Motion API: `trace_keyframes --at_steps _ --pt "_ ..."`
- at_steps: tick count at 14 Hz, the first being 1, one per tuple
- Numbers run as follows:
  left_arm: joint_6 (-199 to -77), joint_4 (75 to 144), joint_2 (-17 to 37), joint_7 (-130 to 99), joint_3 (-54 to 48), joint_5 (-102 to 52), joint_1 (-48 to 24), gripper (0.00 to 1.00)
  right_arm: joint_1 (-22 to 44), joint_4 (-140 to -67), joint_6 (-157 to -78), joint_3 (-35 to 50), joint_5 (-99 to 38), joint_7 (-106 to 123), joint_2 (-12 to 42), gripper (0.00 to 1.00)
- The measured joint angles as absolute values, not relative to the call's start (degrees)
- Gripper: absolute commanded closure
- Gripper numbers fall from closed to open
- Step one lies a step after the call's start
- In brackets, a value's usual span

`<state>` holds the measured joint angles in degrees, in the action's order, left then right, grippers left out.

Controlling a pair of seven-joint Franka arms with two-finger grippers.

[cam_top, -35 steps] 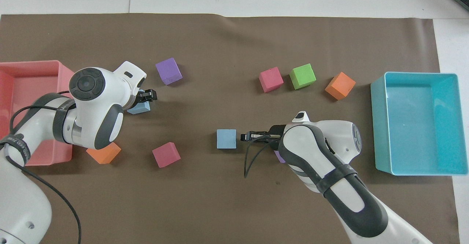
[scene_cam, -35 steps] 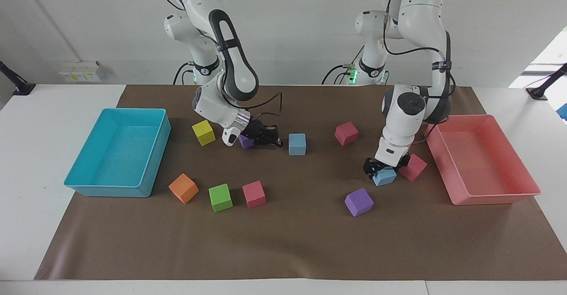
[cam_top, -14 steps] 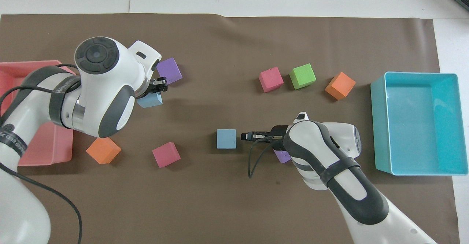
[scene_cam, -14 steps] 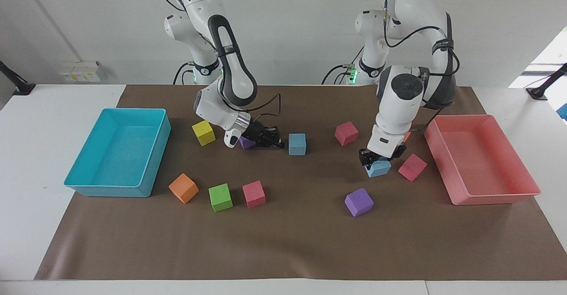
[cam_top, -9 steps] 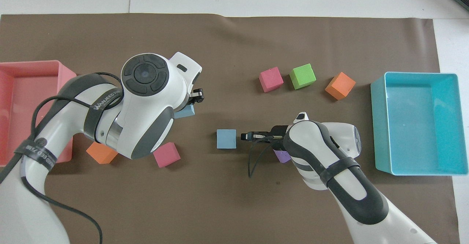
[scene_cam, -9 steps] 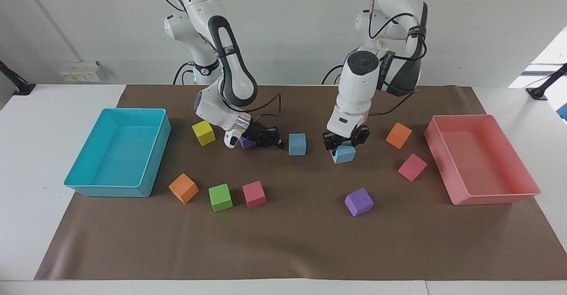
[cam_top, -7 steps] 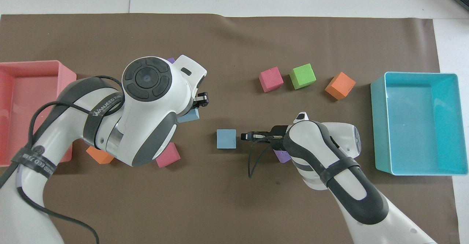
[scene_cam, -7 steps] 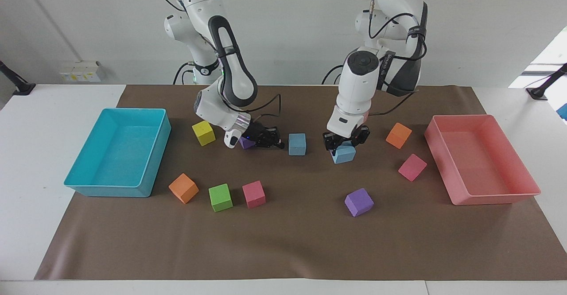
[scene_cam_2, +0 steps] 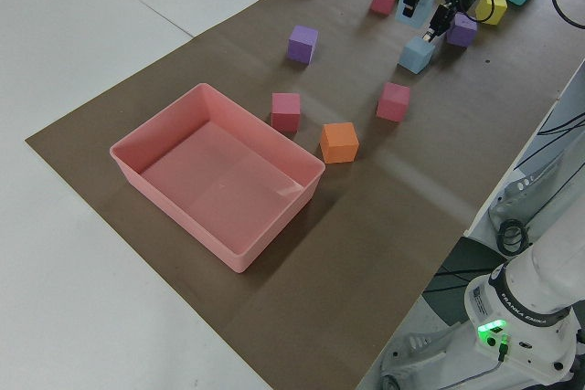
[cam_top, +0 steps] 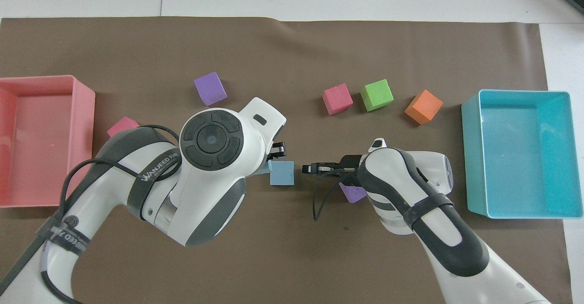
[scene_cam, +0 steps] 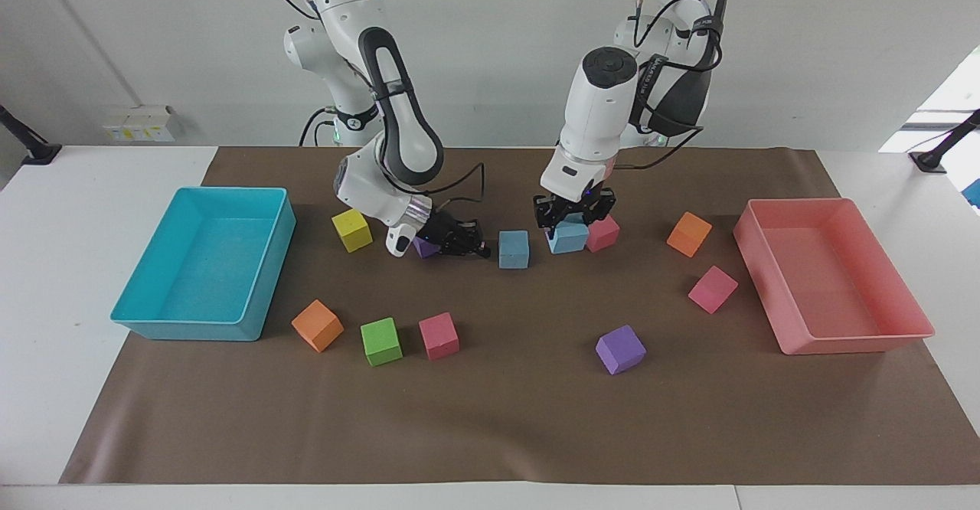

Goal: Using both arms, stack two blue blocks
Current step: 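Carry the held blue cube with the left gripper above the center cube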

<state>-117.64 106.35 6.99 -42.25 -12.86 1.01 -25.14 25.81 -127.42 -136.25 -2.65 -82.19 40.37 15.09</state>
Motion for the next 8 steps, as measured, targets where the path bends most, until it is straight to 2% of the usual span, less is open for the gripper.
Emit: trace_keyframes --at_steps 8 --pt "-121.5 109.5 5.4 -44.5 -12.9 0.9 -29.3 0.44 25.8 -127.4 -136.2 -2.7 -82.2 40.5 15.1 1.0"
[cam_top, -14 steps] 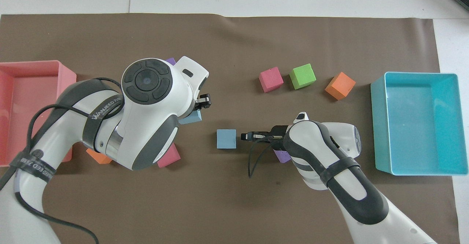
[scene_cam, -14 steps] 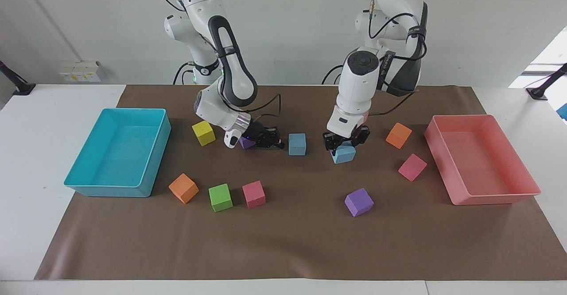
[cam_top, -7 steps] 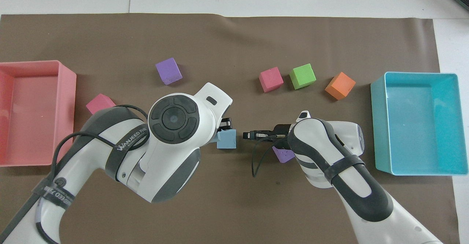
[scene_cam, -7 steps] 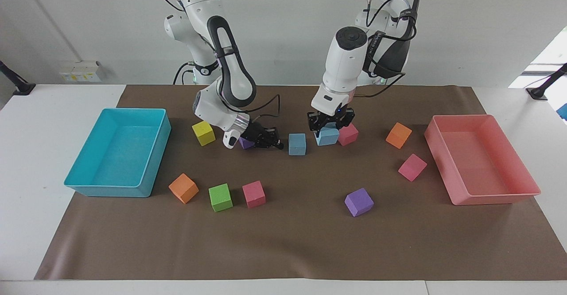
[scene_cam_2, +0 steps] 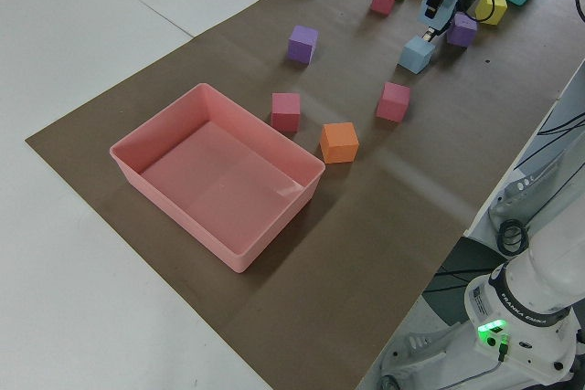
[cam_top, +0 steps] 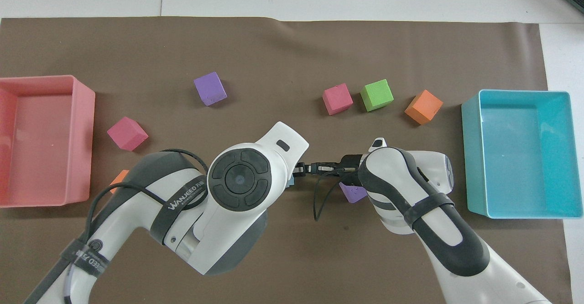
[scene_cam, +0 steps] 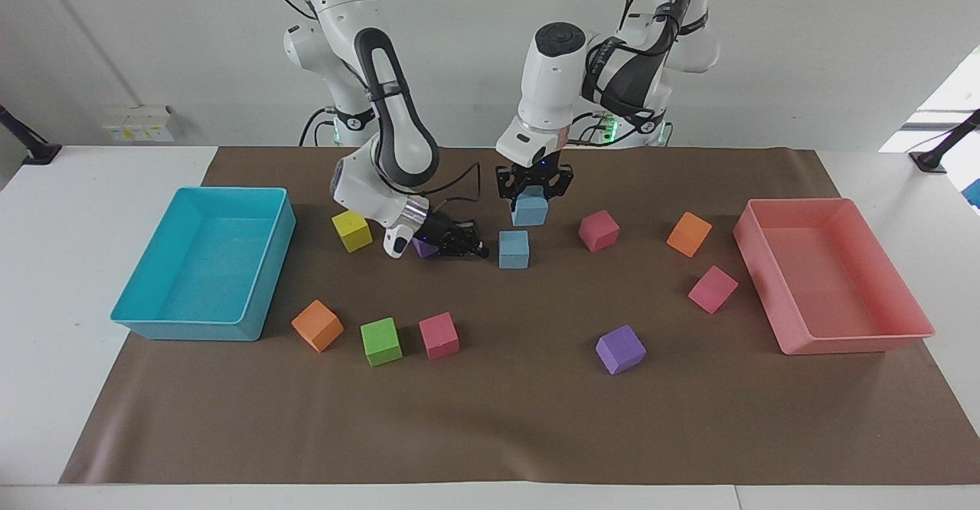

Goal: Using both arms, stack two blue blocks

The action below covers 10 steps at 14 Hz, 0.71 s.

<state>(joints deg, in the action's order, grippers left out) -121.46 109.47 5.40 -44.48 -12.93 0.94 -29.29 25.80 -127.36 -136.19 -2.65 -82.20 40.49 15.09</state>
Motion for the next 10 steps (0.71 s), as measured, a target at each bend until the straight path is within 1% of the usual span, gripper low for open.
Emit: trace_keyframes --at_steps 3,10 --pt "-123.5 110.7 6.3 -44.8 -12.9 0.9 -29.7 0.44 25.8 -127.4 -136.2 -2.7 -82.2 40.5 15.1 1.0" --pt "-126.4 110.7 8.9 -45.6 -12.9 0.9 -30.7 0.45 25.8 -127.4 -136.2 -2.6 -84.2 40.7 15.1 1.0"
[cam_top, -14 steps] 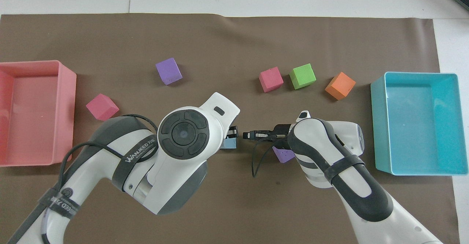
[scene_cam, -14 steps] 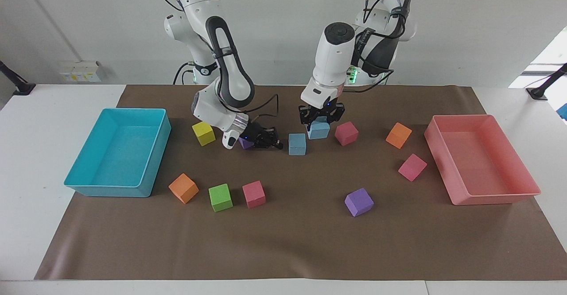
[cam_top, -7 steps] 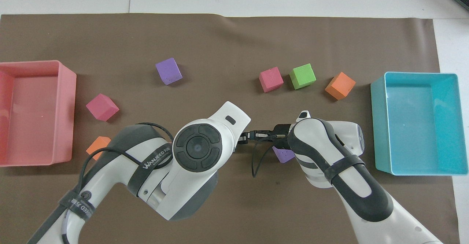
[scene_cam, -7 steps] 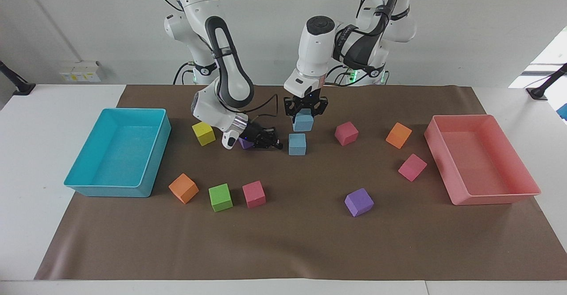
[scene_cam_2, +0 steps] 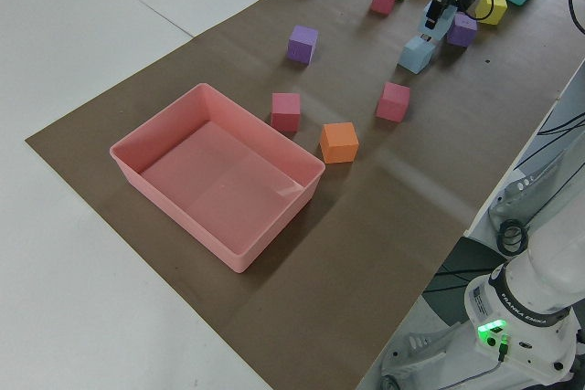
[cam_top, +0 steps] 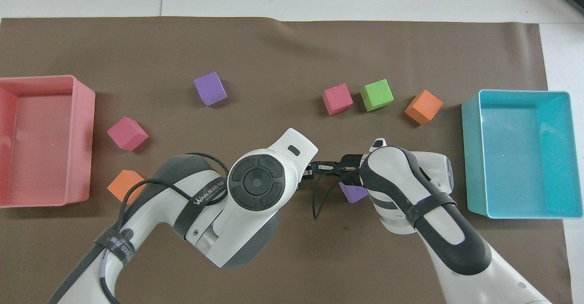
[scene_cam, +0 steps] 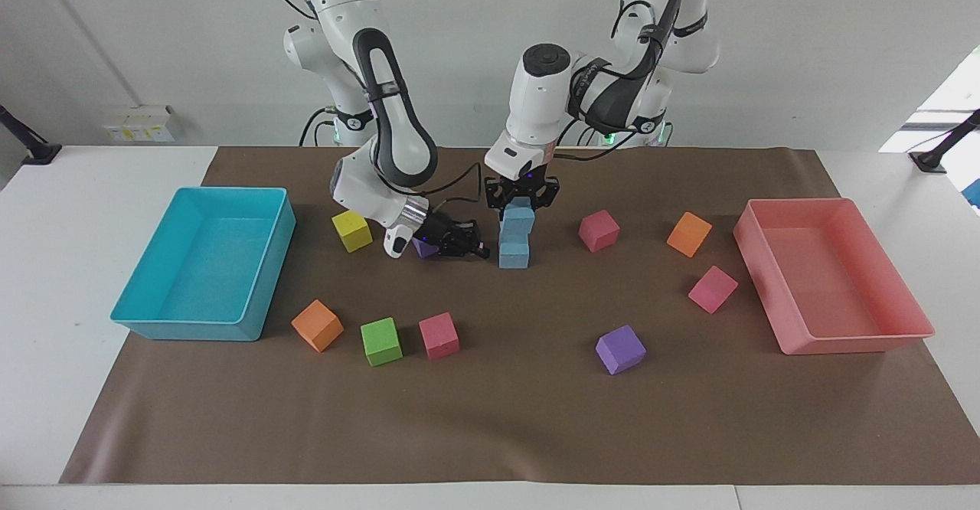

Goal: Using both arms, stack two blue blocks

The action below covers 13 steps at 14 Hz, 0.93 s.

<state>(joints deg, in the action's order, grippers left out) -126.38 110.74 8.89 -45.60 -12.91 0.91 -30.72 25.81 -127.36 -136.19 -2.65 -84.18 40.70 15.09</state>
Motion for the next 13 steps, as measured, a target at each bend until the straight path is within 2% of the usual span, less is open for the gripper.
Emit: trace_keyframes --at_steps 13 --pt "-127.7 110.6 10.9 -45.6 -12.7 1.1 -31.2 0.46 25.8 -127.4 -136.2 -2.6 -84.2 40.7 15.1 1.0"
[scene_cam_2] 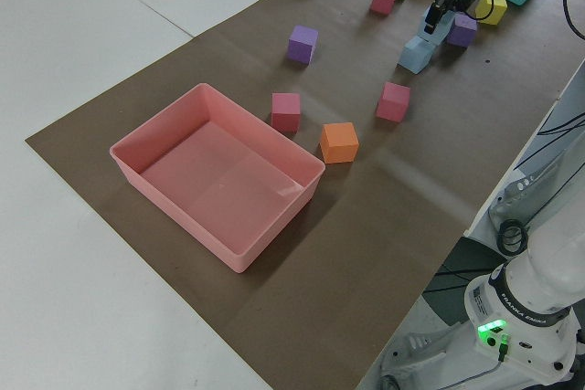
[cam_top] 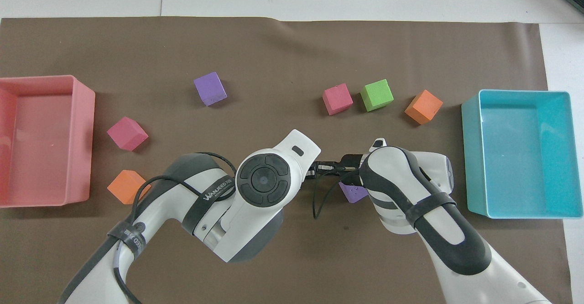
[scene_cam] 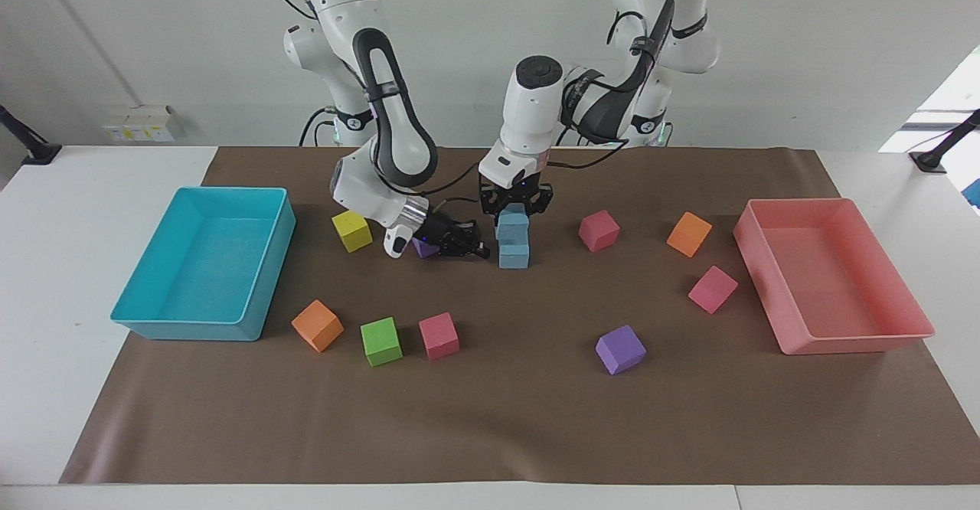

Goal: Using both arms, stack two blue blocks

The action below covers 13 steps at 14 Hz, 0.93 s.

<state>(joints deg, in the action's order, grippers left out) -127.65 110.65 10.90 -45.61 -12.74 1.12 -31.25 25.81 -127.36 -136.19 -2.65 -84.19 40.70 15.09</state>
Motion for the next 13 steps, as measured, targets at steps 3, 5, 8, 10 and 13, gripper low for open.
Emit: trace_keyframes --at_steps 3,5,8,10,13 --pt "-127.8 110.6 11.1 -45.6 -12.6 1.1 -31.2 0.47 25.8 -127.4 -136.2 -2.6 -84.2 40.7 15.1 1.0" --pt "-127.8 110.6 11.1 -45.5 -12.5 1.4 -31.2 0.48 25.8 -127.4 -136.2 -2.6 -84.2 40.7 15.1 1.0" --pt "-127.8 110.6 11.4 -45.5 -12.4 2.0 -31.2 0.48 25.8 -127.4 -136.2 -2.6 -84.2 40.7 15.1 1.0" --pt "-128.2 110.5 11.9 -45.5 -12.4 2.2 -31.2 0.48 25.8 -127.4 -136.2 -2.6 -84.2 40.7 15.1 1.0" --pt "-128.3 110.2 12.1 -45.5 -12.5 2.2 -31.2 0.48 25.8 -127.4 -136.2 -2.6 -84.2 40.7 15.1 1.0"
